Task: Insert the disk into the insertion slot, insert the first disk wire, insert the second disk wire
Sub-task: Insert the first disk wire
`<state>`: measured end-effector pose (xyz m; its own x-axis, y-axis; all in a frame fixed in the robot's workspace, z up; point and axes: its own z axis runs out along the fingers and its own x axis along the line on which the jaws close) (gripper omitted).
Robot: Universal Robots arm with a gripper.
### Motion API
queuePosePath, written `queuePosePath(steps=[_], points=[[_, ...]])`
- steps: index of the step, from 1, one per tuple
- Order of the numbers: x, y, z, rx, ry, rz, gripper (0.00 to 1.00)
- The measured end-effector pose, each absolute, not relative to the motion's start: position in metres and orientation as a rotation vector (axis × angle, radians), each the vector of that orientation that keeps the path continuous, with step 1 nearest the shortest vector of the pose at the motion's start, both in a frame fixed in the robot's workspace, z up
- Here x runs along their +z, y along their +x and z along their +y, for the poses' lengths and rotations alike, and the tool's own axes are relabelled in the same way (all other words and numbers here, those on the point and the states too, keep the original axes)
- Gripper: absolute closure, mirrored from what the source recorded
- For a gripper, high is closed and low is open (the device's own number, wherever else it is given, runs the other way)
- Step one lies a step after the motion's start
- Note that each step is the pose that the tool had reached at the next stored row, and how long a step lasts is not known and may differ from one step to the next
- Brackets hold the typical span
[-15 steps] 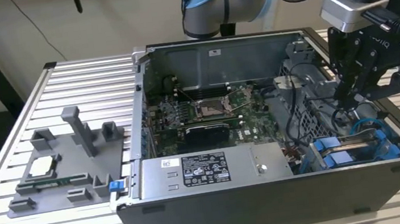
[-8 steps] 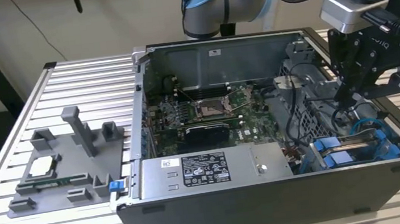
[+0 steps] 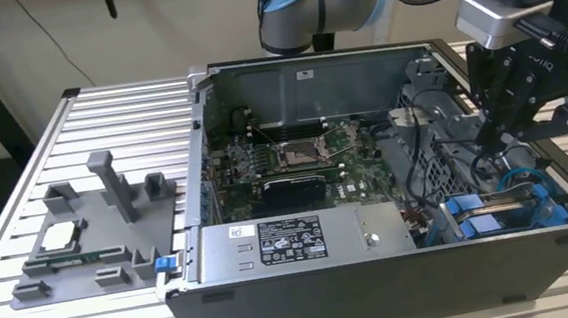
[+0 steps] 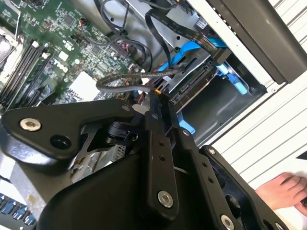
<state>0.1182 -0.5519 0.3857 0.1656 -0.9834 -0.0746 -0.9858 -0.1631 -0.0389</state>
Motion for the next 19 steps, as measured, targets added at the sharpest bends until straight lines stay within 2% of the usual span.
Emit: queuePosePath(steps=[19], points=[[0.3815, 0.1227, -0.5597, 0.056, -2.340, 1.983, 1.00]])
